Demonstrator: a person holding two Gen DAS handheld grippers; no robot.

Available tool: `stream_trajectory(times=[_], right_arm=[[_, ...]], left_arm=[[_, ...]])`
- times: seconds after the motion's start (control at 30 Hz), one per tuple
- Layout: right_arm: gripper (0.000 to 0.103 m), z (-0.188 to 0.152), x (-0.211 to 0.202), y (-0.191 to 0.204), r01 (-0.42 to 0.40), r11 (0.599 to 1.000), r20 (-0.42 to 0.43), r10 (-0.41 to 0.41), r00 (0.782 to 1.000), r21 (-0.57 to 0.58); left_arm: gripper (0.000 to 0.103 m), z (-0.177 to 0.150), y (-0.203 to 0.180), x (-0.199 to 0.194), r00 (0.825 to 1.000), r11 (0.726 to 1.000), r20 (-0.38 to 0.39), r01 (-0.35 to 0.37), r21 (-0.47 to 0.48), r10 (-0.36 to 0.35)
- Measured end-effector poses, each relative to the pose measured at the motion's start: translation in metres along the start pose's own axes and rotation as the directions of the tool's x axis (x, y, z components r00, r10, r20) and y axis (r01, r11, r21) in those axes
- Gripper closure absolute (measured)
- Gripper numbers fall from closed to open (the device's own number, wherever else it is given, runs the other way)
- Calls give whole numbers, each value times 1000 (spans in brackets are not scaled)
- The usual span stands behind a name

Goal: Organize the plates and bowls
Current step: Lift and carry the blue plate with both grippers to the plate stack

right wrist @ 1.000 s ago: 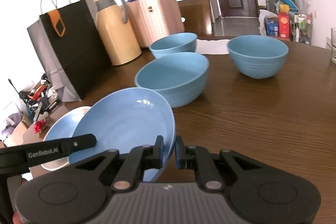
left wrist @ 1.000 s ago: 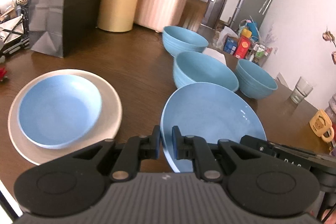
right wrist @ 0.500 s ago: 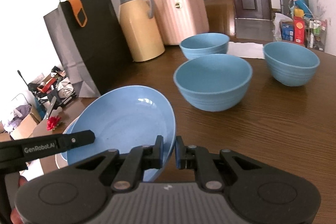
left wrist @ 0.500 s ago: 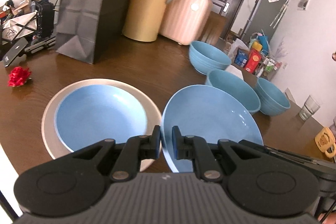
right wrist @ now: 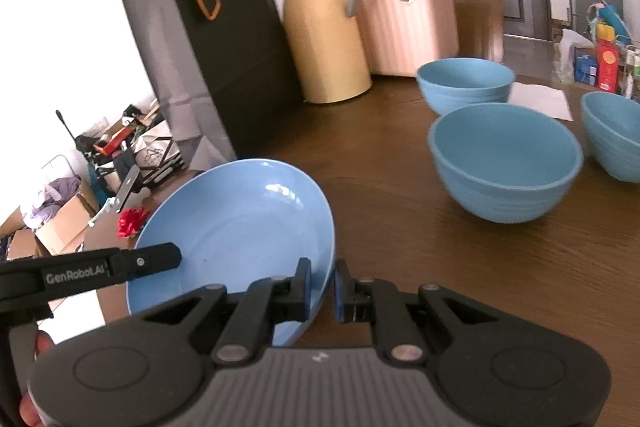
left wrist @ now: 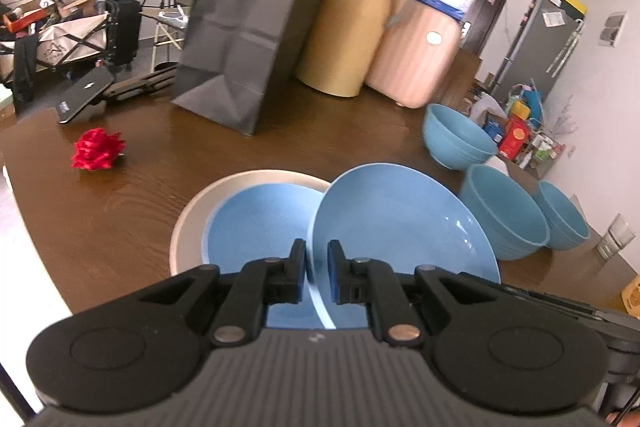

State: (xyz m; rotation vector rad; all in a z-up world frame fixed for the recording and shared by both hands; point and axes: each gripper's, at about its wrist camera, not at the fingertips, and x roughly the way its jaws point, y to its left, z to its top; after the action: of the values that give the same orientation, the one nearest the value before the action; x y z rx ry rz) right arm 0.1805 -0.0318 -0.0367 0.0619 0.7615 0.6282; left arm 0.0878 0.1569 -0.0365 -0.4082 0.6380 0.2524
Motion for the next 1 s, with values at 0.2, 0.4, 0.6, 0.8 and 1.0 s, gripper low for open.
stream_trajectory(times=[0.2,0.4,0.6,0.8,1.0], right_arm=[[92,2,23,21,-21,999,-16,20,1000,-27],[92,3,42,30,-18,999,-43,16,999,-40],[92,4,55,34,-17,998,-53,14,998,-54],[92,7,59,39,-1,996,-53,-4,999,-85],[92,8,62,47,35,989,-57,-44,997,-140]], left_arm=[[91,9,24,7,1000,999,3,-30,-18,30],[91,11,41,22,999,998,-19,-46,-32,45],[91,11,48,31,998,998,-28,-61,-25,60],[91,12,45,35,997,997,-22,-80,8,80],[91,11,43,37,995,995,-28,-93,28,93]])
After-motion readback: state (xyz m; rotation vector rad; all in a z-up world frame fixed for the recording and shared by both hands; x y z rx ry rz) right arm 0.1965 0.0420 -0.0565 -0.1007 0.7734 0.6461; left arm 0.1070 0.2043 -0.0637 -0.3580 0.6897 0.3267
